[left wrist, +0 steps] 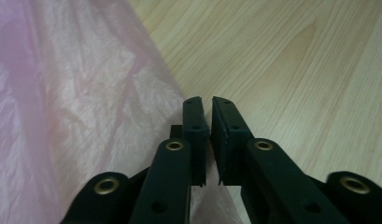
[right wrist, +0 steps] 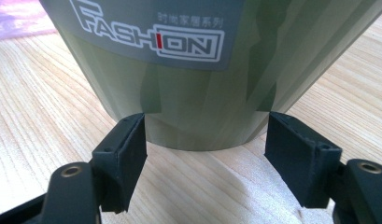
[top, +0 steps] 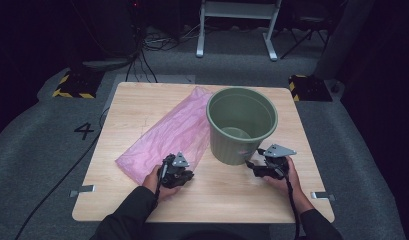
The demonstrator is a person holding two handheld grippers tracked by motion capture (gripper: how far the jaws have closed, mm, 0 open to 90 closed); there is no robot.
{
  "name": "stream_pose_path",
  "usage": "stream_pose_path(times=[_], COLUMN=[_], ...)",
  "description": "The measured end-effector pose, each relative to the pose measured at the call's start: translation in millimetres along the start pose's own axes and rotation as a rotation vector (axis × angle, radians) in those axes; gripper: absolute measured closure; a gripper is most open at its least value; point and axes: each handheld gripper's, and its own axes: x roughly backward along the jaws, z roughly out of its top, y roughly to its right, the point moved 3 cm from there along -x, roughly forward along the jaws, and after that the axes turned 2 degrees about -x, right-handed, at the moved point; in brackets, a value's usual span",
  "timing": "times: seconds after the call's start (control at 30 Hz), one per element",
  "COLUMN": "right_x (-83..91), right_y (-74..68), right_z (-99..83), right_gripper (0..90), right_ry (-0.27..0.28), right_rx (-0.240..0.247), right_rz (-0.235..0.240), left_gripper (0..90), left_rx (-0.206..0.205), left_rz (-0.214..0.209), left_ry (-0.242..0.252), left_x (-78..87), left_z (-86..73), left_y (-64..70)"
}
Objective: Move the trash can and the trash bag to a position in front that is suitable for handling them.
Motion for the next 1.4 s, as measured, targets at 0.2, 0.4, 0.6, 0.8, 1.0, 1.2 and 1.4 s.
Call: stream_pose_path(times=[0.2,0.4,0.6,0.8,1.0,1.2,1.4], right_x=[-0.7,2.5,8.4,9.6,8.3,4.0,1.6], right_y=[0.7,3.8,2.0,6.4,10.4,20.0,26.5], right_z=[-0.9,-1.0,2.5,6.5,14.6,22.3,29.7], right_gripper=[29.8,28.7,27.9,27.4,27.4,28.0,29.2], right_ry=[-0.005,0.012,0.033,0.046,0.047,0.062,0.074], right_rx=[-0.007,-0.027,-0.008,-0.03,-0.016,-0.046,-0.077], right_rz=[0.001,0.01,0.0,-0.008,-0.036,-0.052,-0.061], left_gripper=[57.7,21.7,26.5,35.7,36.5,42.6,53.8], left_rx=[-0.063,-0.002,0.025,0.181,0.191,0.19,0.137], left_rz=[0.029,0.122,0.249,0.291,0.216,0.152,0.093], left_ry=[0.001,0.11,0.142,0.108,0.059,0.044,0.022], left_x=[-1.9,47.3,102.3,120.8,114.2,105.3,93.8], left_z=[13.4,13.8,-24.4,-73.4,-95.0,-98.2,-96.4], left_y=[9.0,-10.4,-58.0,-110.2,-119.2,-114.7,-100.3])
